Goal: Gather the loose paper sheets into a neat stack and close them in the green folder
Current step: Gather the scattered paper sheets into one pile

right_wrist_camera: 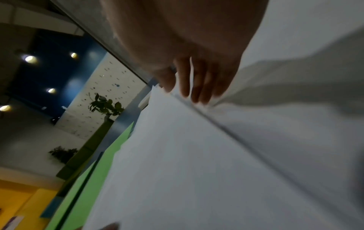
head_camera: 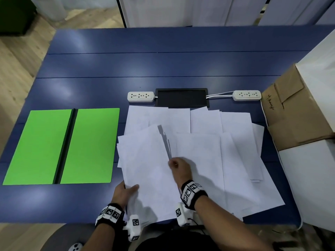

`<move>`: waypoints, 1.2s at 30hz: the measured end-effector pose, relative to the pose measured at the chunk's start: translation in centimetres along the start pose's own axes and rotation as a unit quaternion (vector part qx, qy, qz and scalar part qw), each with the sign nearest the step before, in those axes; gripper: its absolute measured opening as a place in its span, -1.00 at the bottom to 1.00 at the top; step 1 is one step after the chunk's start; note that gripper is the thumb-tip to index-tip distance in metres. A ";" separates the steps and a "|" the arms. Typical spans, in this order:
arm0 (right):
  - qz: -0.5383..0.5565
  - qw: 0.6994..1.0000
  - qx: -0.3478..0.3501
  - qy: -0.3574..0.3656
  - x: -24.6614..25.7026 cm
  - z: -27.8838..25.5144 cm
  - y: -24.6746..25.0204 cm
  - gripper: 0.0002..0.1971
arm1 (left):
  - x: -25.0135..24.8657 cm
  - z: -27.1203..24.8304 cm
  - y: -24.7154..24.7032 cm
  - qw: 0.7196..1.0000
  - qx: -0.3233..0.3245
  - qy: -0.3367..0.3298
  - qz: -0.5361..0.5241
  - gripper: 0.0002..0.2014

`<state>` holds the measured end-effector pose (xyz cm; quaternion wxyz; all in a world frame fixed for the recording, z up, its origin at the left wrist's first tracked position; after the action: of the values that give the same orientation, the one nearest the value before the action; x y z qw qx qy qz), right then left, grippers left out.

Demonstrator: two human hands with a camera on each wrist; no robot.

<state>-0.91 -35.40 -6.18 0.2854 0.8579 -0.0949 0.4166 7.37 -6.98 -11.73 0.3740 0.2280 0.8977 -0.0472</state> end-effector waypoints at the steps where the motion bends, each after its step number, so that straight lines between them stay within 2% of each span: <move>1: -0.025 0.996 -0.083 -0.019 -1.2 0.2 3.0 -0.91 | 0.4 0.3 0.2 1.000 0.000 0.003 0.000 -0.60; 3: -0.107 0.965 -0.206 -0.118 -4.5 -0.3 9.0 -0.64 | 0.8 0.8 0.6 1.000 -0.002 0.006 -0.004 -0.58; 4: -0.111 0.947 -0.235 -0.190 -6.5 -0.9 11.2 -0.47 | 1.0 0.8 0.6 1.000 -0.001 0.005 0.000 -0.58; 6: -0.068 0.922 -0.251 -0.287 -9.7 -1.8 13.8 -0.21 | 1.1 1.2 0.9 1.000 -0.003 0.002 0.013 -0.59; 8: -0.052 0.920 -0.237 -0.307 -11.1 -1.4 14.4 -0.11 | 1.3 1.4 1.0 1.000 -0.010 0.002 0.026 -0.67; 10: -0.083 0.923 -0.206 -0.313 -11.3 -1.1 14.0 -0.13 | 1.1 1.3 1.0 0.999 -0.019 0.004 0.036 -0.75; 12: -0.112 0.927 -0.189 -0.304 -11.2 -0.7 13.8 -0.33 | 0.9 1.1 0.9 0.999 -0.025 0.002 0.042 -0.80; 14: -0.115 0.939 -0.184 -0.265 -10.7 -0.1 14.3 -0.58 | 0.9 1.1 1.0 0.999 -0.023 0.001 0.040 -0.80; 15: -0.136 0.941 -0.188 -0.247 -10.5 0.0 15.0 -0.64 | 1.0 1.2 1.0 0.999 -0.022 0.001 0.038 -0.78; 18: -0.255 0.921 -0.185 -0.228 -10.8 0.2 18.1 -0.63 | 1.3 1.5 1.1 0.999 -0.015 0.014 0.040 -0.59; 19: -0.271 0.918 -0.186 -0.224 -11.3 0.1 19.3 -0.64 | 1.3 1.6 1.2 0.999 -0.015 0.016 0.040 -0.59; 22: -0.283 0.916 -0.174 -0.225 -13.2 -0.2 22.4 -0.59 | 1.4 1.3 1.3 0.998 -0.028 0.025 0.046 -0.75; 24: -0.293 0.915 -0.162 -0.226 -13.8 -0.5 23.4 -0.53 | 1.7 1.3 1.4 0.998 -0.033 0.034 0.046 -0.79; 26: -0.280 0.920 -0.172 -0.214 -13.5 -0.7 23.8 -0.53 | 1.8 1.4 1.5 0.997 -0.041 0.038 0.044 -0.73; 29: -0.183 0.942 -0.210 -0.186 -12.5 -1.1 23.8 -0.54 | 2.0 1.8 1.8 0.997 -0.043 0.039 0.052 -0.58; 33: -0.134 0.953 -0.207 -0.174 -11.5 0.3 24.5 -0.65 | 2.0 1.7 1.8 0.996 -0.046 0.039 0.061 -0.74; 36: -0.077 0.963 -0.196 -0.166 -10.4 2.5 24.5 -0.64 | 1.8 1.5 1.9 0.996 -0.054 0.037 0.067 -0.69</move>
<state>-15.67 -57.62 -5.34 0.4594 0.8471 -0.1544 0.2182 8.07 -5.00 -13.88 0.3543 0.2688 0.8950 0.0355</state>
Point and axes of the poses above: each hand's wrist, its own z-axis towards the middle knuckle, its own y-axis out of the back of the hand, x = y × z, the point moved 10 cm from there along z, towards the middle knuckle, and after that the axes turned 3 degrees about x, right-handed, at the moved point
